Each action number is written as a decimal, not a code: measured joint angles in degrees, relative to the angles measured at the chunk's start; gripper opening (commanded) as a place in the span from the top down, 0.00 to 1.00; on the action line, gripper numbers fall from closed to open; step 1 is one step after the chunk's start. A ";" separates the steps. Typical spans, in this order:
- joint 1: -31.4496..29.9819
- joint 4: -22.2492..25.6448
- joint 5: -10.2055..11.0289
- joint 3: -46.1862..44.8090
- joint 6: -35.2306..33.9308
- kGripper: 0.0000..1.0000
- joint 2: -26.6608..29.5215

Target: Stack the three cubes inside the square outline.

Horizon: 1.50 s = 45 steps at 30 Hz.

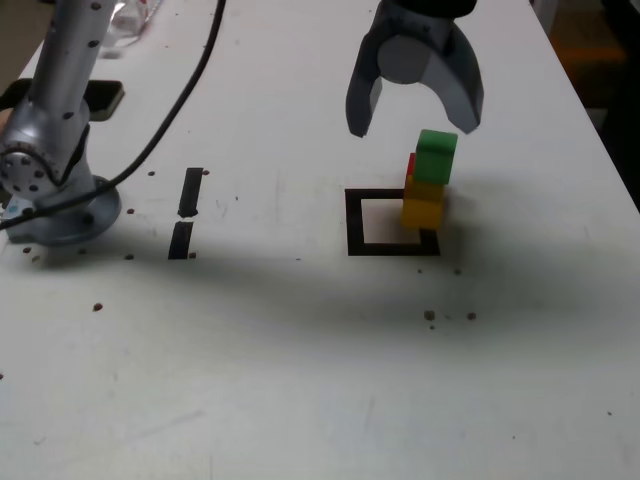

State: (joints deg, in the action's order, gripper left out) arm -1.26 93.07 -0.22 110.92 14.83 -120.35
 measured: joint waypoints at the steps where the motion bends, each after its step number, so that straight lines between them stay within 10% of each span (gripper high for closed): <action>1: 0.17 0.00 0.07 0.28 0.30 0.01 -0.32; 31: 2.26 -0.20 0.49 7.56 1.81 0.08 -10.90; 45: 3.69 -0.28 0.15 7.59 2.62 0.73 -12.87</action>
State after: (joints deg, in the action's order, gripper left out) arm 2.43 92.80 -0.07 118.51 17.44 -133.22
